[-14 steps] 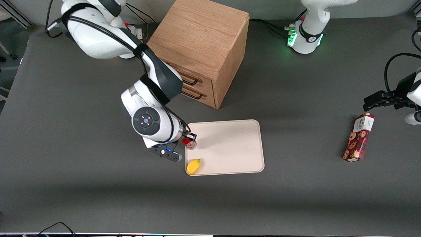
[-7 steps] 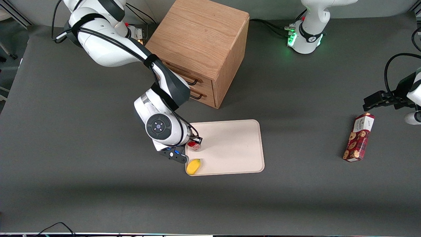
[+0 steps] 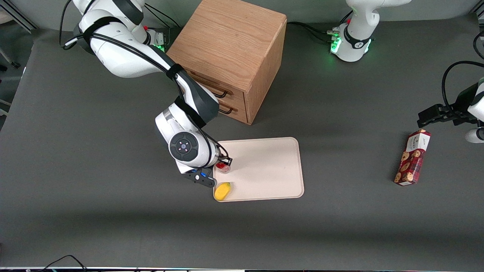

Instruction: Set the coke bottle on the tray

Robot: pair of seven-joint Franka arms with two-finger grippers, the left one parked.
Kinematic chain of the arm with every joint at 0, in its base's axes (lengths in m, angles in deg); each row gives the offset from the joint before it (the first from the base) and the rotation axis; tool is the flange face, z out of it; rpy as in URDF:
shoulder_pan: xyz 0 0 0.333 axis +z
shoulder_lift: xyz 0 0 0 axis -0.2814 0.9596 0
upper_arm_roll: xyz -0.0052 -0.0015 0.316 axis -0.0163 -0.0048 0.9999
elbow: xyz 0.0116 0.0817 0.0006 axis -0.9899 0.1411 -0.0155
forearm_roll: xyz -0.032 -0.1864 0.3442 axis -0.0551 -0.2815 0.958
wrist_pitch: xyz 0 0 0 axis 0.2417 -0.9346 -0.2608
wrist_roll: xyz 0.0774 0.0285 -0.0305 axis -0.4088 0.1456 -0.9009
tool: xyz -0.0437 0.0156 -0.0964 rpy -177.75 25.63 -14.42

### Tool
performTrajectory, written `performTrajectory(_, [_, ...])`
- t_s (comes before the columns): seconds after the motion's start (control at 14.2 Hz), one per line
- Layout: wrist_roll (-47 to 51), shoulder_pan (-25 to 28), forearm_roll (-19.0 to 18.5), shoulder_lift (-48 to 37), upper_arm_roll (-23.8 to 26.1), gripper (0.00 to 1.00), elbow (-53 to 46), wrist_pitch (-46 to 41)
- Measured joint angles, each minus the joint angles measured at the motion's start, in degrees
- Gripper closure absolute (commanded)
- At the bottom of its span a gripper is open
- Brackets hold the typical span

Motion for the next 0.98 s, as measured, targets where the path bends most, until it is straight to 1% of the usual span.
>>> performTrajectory(0.28, [-0.1,-1.3,-3.5,-0.6,1.0,0.00,-0.3,0.0])
performTrajectory(0.49, [-1.9,-1.7,-5.2,-4.3,0.7,0.00,0.5,-1.0])
performTrajectory(0.63, [-7.0,-3.3,-5.2,-8.5,-0.3,0.00,3.2,-2.8])
performTrajectory(0.77, [-12.6,-6.2,-5.0,-12.6,-1.3,0.00,6.3,-4.5])
performTrajectory(0.84, [-16.0,-7.8,-4.5,-14.6,-2.1,0.00,7.7,-5.1])
performTrajectory(0.98, [-23.4,-10.5,-2.1,-18.9,-4.8,0.00,10.4,-6.2])
